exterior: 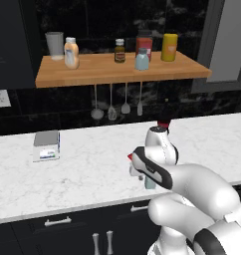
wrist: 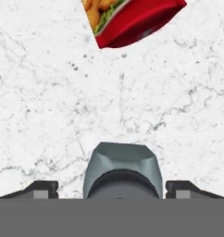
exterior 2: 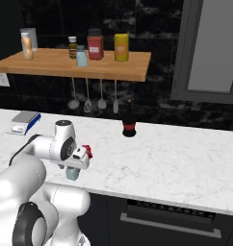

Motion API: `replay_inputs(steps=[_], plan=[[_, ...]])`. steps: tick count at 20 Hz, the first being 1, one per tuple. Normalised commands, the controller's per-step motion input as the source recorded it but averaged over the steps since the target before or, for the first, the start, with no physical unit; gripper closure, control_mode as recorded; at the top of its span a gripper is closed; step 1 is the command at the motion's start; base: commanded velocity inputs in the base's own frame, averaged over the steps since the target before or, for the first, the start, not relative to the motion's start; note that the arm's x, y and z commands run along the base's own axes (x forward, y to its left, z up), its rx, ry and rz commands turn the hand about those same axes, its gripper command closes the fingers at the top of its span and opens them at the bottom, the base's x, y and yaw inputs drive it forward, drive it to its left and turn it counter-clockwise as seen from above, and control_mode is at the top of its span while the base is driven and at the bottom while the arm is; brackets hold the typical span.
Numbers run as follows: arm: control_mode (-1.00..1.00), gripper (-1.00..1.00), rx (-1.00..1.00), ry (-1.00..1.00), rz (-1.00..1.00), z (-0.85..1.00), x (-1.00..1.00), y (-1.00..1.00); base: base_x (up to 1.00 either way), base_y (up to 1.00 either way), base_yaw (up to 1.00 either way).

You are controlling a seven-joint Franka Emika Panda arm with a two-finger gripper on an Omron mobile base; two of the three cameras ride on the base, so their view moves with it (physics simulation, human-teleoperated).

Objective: Put the shaker and condiment bottle from the counter next to their counterparts in the cabinet.

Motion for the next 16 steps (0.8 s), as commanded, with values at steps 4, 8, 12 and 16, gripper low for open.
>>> replay_inputs(steps=[4,8,12,16], plan=[[-1.00,1.00,0.01,0.00,-0.10,-0.24,0.00,-0.21,0.00,0.00,0.00],[-1.00,1.00,0.00,0.00,-0.07,-0.21,0.00,-0.11,0.00,0.00,0.00],[-1.00,1.00,0.00,0.00,-0.08,-0.18,0.00,-0.07,0.00,0.00,0.00],[-1.00,1.00,0.00,0.00,-0.08,0.01,-0.02,-0.01,0.00,0.00,0.00]])
